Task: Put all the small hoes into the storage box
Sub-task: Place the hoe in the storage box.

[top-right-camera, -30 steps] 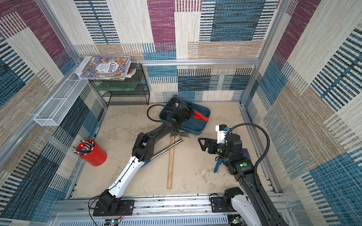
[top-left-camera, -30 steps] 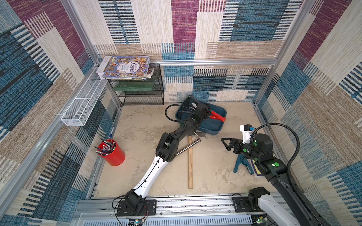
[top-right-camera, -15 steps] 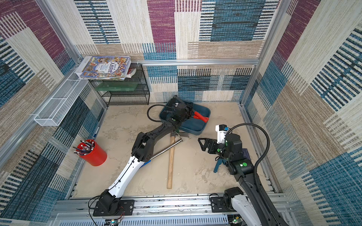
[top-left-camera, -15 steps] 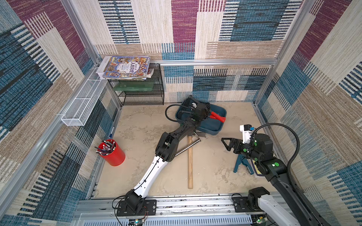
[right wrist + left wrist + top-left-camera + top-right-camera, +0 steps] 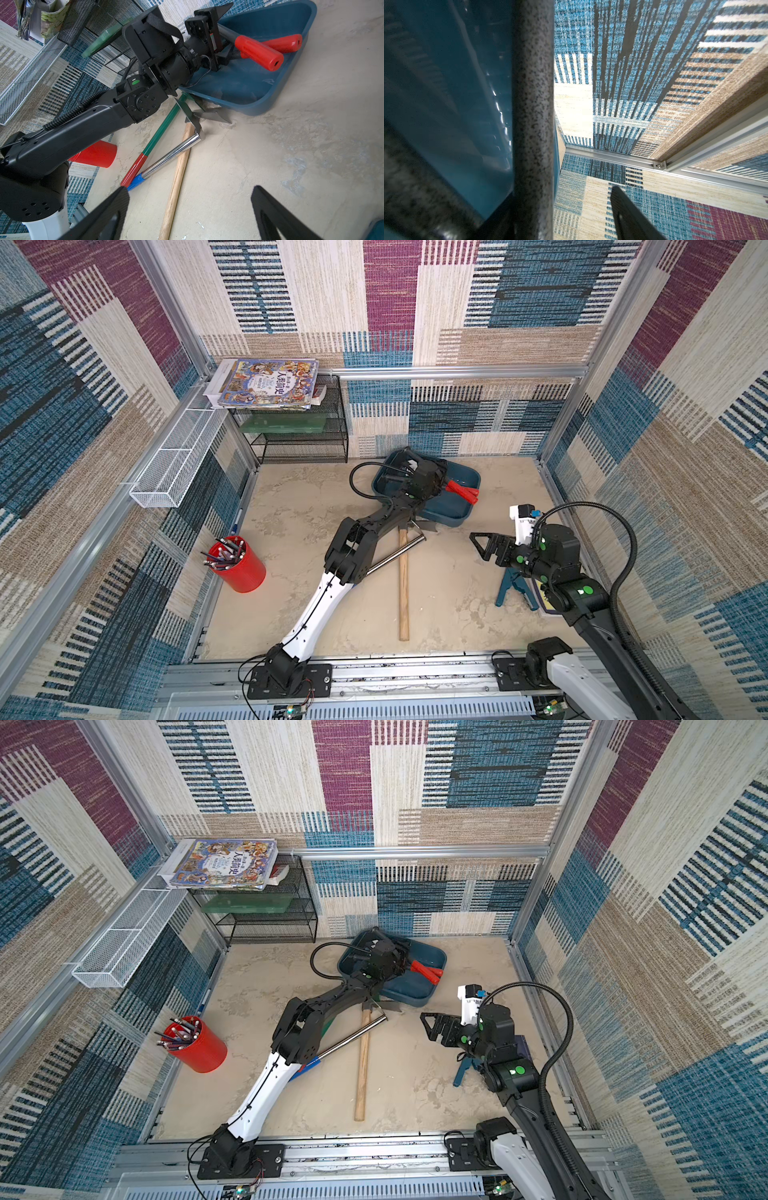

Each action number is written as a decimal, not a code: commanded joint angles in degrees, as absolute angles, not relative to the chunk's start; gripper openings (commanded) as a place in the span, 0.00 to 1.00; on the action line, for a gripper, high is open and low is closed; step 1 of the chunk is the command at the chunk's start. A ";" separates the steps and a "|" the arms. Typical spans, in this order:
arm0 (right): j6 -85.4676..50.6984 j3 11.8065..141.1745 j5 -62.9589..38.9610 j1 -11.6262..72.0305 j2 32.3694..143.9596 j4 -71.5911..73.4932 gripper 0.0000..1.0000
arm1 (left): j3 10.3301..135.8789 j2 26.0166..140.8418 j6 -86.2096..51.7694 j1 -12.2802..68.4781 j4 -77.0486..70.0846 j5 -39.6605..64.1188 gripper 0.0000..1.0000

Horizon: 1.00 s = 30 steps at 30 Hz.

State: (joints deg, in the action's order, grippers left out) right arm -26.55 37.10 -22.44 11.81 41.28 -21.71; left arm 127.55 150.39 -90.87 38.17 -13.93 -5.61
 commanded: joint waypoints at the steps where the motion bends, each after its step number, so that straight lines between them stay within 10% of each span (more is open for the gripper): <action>1: -26.92 37.27 -21.96 11.85 41.17 -20.22 0.96 | 125.74 148.09 -88.98 38.47 -16.48 -4.73 0.69; 30: -27.04 37.15 -22.10 12.03 41.42 -19.95 0.96 | 139.61 149.57 -79.43 38.82 17.10 -3.96 0.70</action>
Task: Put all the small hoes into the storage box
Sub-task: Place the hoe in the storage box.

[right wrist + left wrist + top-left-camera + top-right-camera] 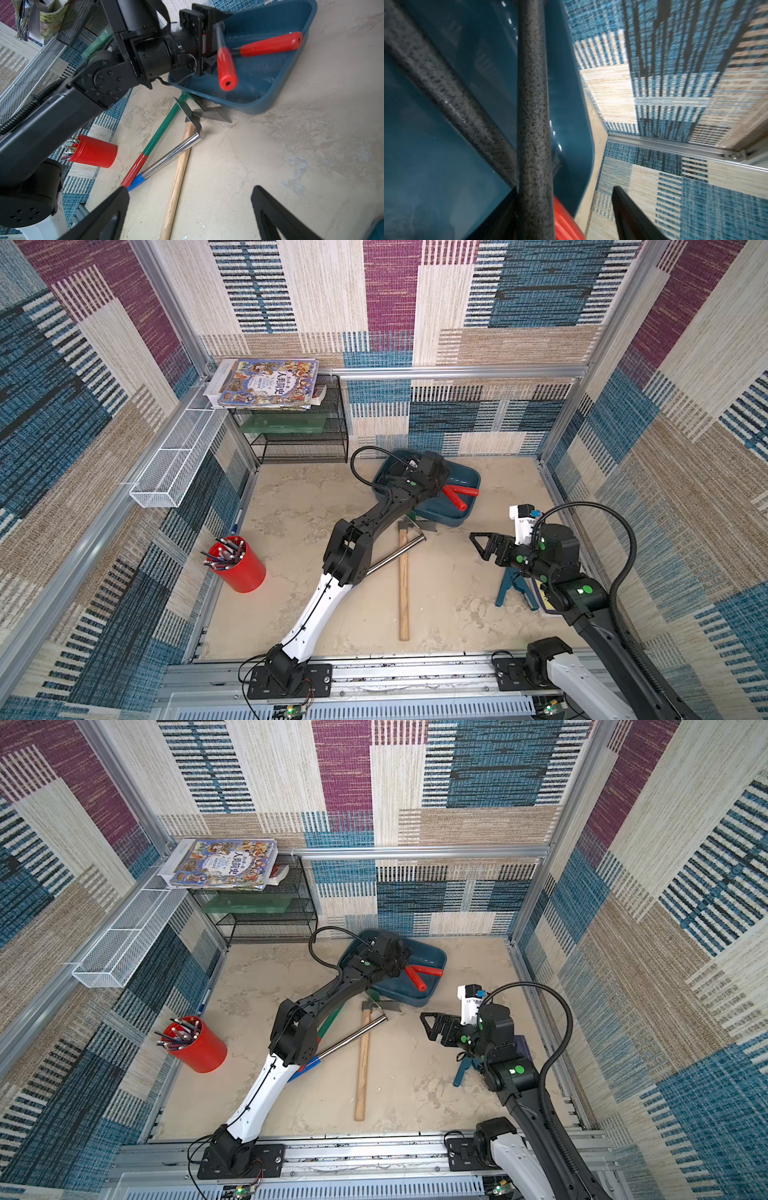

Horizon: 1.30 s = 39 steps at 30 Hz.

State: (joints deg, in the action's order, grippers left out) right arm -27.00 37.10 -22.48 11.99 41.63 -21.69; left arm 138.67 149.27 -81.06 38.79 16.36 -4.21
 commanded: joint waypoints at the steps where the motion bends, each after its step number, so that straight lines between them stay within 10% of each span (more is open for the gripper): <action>1: -26.90 37.09 -22.06 12.04 41.45 -20.09 0.96 | 140.42 149.91 -78.79 38.93 18.28 -4.15 0.70; 39: -27.61 33.75 -24.31 13.55 44.03 -16.43 0.96 | 129.88 137.98 -58.43 39.90 30.04 -0.71 0.72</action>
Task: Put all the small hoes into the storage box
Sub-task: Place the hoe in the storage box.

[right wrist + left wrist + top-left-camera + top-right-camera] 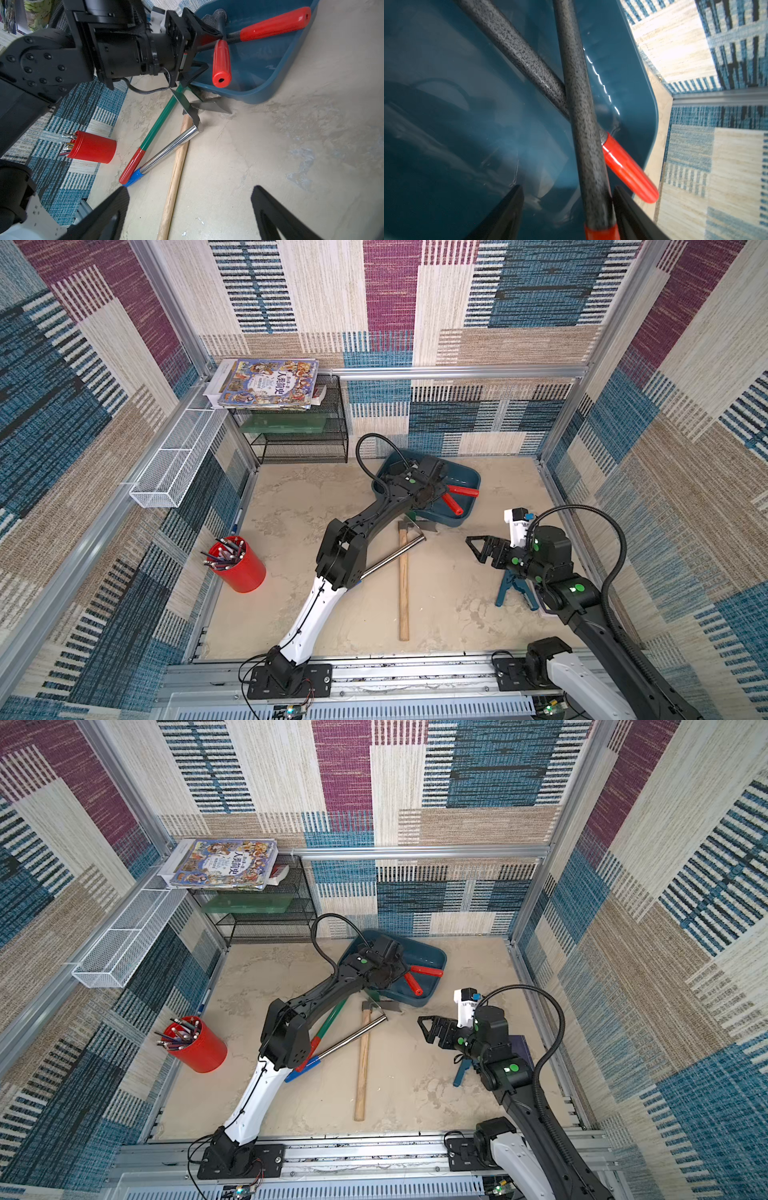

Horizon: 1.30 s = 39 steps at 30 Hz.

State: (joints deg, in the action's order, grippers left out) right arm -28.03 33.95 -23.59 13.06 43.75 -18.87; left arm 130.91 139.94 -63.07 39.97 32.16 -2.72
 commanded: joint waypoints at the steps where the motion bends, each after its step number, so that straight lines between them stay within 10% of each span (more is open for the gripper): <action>1: -27.45 33.59 -24.21 13.87 44.12 -16.34 0.96 | 129.44 137.24 -57.13 39.90 29.84 0.18 0.71; 39: -26.05 36.83 -26.89 17.28 54.28 -13.47 0.96 | 93.95 104.83 -15.23 36.16 39.36 17.41 0.70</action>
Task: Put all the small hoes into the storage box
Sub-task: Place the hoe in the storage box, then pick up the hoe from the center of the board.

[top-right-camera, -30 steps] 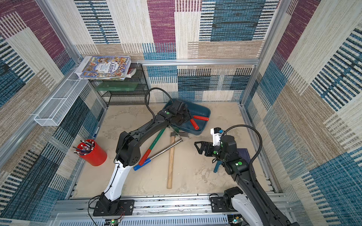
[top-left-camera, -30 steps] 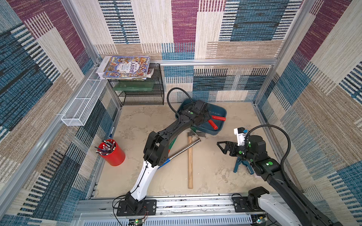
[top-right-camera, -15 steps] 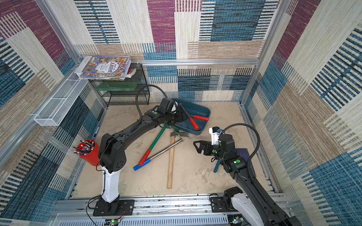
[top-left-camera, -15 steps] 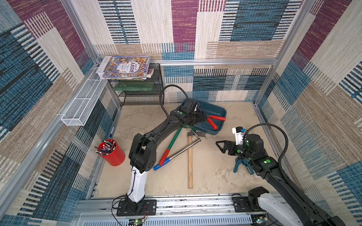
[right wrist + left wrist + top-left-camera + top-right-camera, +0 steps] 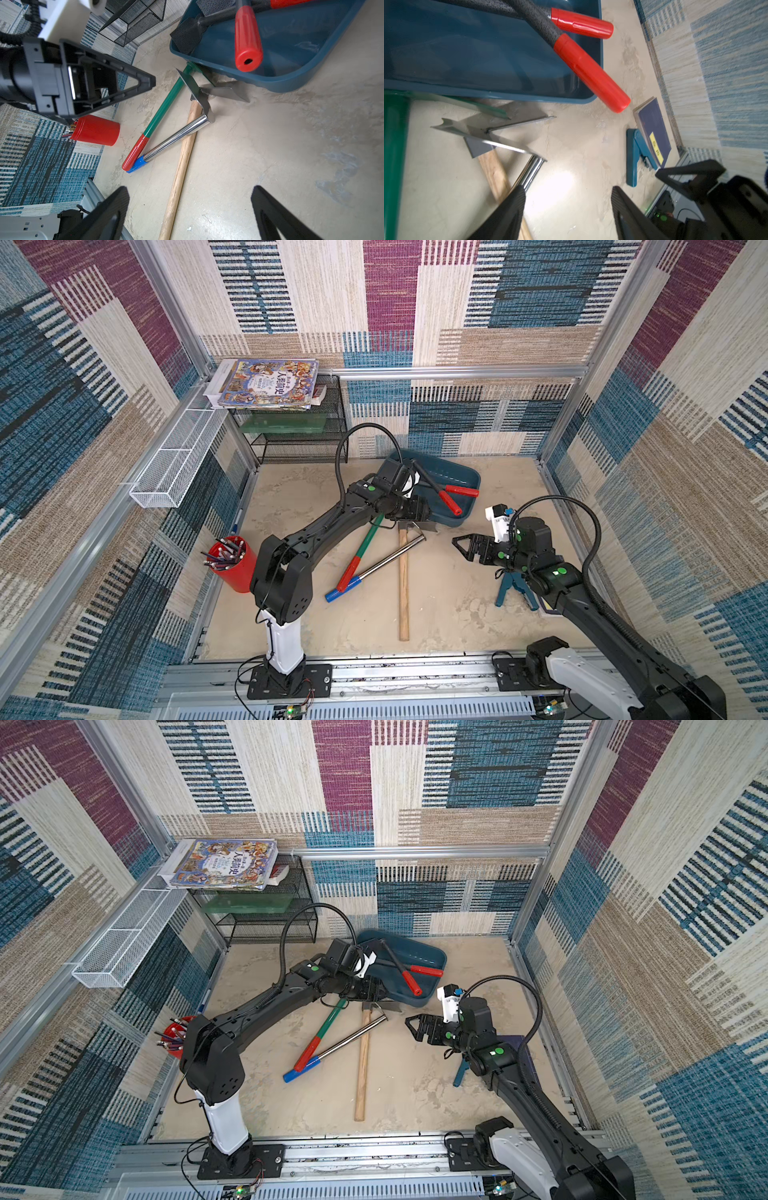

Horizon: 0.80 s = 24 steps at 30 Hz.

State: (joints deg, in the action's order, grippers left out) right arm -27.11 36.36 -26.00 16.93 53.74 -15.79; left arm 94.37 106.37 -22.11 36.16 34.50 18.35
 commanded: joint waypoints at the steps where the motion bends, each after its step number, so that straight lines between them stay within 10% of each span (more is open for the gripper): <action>1: -25.85 36.85 -26.89 17.50 54.59 -13.45 0.96 | 93.67 104.35 -14.36 36.19 40.47 16.81 0.69; 24: -24.98 37.36 -26.37 19.64 56.51 -13.95 0.96 | 76.76 97.78 -1.96 36.64 47.81 5.23 0.69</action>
